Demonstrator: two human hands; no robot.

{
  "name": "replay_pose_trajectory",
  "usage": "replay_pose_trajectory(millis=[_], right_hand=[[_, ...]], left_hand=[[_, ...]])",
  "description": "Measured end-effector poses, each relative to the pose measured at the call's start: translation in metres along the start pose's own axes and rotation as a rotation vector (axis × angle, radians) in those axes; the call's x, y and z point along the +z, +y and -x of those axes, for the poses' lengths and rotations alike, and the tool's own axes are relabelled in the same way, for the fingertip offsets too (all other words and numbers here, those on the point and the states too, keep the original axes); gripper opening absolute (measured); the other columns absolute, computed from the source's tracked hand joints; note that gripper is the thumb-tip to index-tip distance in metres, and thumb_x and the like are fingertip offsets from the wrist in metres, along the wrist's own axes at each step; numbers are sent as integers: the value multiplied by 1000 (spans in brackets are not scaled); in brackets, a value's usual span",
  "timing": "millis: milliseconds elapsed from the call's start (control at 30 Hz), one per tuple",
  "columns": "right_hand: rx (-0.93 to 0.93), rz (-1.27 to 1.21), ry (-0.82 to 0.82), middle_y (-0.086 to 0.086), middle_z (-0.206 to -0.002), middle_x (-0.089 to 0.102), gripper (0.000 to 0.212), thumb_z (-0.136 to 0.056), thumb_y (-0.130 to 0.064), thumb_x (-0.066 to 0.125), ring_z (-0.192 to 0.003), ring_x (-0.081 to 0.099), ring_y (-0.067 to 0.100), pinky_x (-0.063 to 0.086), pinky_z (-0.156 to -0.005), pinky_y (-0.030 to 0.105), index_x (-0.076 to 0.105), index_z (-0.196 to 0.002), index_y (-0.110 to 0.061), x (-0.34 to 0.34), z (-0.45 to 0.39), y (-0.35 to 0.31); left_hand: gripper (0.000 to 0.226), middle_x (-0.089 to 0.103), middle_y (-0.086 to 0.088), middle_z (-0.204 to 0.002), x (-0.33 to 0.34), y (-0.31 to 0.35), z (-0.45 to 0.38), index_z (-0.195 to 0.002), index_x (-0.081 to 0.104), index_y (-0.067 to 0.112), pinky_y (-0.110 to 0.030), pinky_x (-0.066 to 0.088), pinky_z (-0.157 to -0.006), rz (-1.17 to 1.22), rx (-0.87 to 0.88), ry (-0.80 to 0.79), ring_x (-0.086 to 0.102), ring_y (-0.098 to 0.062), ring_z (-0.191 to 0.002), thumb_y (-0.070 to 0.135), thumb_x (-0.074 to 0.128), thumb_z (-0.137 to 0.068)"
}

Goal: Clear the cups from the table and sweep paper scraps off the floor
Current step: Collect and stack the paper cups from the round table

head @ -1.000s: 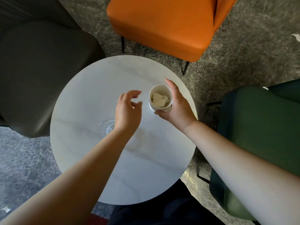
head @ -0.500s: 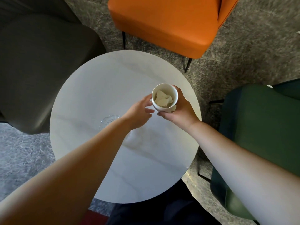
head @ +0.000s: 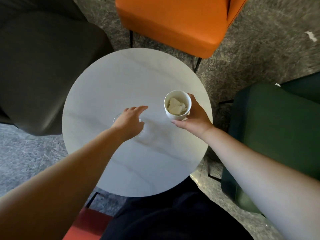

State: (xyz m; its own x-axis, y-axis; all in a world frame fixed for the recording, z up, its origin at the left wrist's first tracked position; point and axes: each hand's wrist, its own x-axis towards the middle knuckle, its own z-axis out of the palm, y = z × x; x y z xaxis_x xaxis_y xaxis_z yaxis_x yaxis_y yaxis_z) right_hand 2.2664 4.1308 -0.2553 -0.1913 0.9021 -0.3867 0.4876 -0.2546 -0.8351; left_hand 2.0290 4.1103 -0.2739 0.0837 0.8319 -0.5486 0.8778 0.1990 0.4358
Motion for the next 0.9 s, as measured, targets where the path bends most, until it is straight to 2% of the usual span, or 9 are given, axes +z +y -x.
replay_pose_trajectory(millis=[100,200,333,600,700,800,900], right_hand=[[8,8,7,-8,-121,57,79,-54,-26,82,-112,58,14,50,-94,46,41,-121,-37,2,23,-6],[-28,51,-5,-6,-121,56,78,-58,-21,85,-111,57,13,49,-95,43,41,-121,-35,3,39,-11],[-97,137,-88,-5,-118,57,76,-62,-16,86,-108,58,15,49,-94,39,45,-125,-23,6,50,-19],[-237,286,-458,4,-123,55,78,-64,-13,86,-111,56,23,48,-95,43,42,-130,-14,22,60,-44],[-312,400,-573,-3,-117,56,77,-67,-26,85,-105,57,15,49,-91,32,42,-130,-20,39,65,-53],[-382,458,-676,-12,-110,53,78,-67,-30,84,-97,53,7,42,-82,20,40,-132,-24,65,78,-61],[-456,500,-768,-12,-109,53,76,-67,-32,84,-97,54,8,43,-83,21,41,-130,-23,97,96,-69]], left_hand=[[56,47,0,-145,0,-11,28,-146,40,30,-38,32,-110,-52,21,8,33,-24,-136,25,55,-92],[56,45,1,-147,0,-20,54,-146,41,30,-41,34,-111,-143,46,34,33,-26,-137,36,58,-93],[59,47,3,-146,9,-28,92,-148,38,32,-40,35,-110,-210,9,101,37,-25,-134,44,56,-93],[60,44,2,-148,58,-24,190,-149,35,27,-41,36,-108,-70,-361,254,39,-25,-134,49,51,-95],[61,45,2,-147,80,-22,230,-148,36,26,-43,36,-108,-16,-494,308,40,-26,-133,49,52,-94],[61,44,2,-149,100,-24,270,-149,35,27,-43,35,-109,33,-631,347,37,-25,-135,48,52,-94],[62,43,2,-149,118,-31,306,-149,35,28,-40,35,-109,74,-741,377,38,-25,-134,46,53,-92]])
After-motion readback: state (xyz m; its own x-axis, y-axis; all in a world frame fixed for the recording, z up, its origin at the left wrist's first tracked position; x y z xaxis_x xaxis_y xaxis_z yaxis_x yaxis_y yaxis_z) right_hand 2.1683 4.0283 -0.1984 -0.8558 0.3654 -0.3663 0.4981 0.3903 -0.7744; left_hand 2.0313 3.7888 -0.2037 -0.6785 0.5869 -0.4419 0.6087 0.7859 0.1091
